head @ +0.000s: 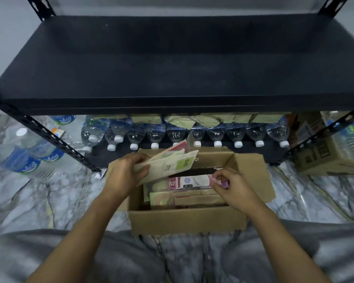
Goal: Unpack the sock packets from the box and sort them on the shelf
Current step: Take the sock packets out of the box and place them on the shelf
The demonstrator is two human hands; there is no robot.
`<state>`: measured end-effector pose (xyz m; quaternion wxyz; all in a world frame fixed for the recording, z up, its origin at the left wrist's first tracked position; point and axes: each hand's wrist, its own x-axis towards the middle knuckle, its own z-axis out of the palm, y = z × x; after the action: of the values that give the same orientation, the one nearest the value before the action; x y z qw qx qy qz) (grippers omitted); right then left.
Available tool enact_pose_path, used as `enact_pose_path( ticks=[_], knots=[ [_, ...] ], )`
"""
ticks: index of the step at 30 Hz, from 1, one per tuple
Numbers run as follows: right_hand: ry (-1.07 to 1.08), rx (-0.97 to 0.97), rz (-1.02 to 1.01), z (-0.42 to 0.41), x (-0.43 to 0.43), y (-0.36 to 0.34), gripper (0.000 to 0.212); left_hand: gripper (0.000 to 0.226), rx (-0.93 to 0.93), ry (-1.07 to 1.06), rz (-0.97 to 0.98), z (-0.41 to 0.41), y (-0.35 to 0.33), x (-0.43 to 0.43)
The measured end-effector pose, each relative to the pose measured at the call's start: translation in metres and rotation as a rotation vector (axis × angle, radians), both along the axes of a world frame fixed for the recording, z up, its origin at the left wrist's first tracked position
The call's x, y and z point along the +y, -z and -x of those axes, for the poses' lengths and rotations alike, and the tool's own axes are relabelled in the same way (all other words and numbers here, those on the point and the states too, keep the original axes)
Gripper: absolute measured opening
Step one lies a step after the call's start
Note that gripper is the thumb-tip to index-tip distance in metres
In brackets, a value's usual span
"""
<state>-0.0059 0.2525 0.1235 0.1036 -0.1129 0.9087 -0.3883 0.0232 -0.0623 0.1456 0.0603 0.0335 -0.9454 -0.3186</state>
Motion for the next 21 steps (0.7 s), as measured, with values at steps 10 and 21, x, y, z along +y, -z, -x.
enact_pose_path(
  ticks=[10,21],
  knots=[
    [-0.119,-0.038,-0.233,0.005,-0.009,0.017,0.027,0.021,0.075,-0.058,-0.004,-0.015,-0.021,-0.015],
    [-0.346,-0.190,-0.591,0.039,-0.029,0.084,0.038,0.021,0.044,-0.009,0.014,0.001,-0.006,-0.009]
  ],
)
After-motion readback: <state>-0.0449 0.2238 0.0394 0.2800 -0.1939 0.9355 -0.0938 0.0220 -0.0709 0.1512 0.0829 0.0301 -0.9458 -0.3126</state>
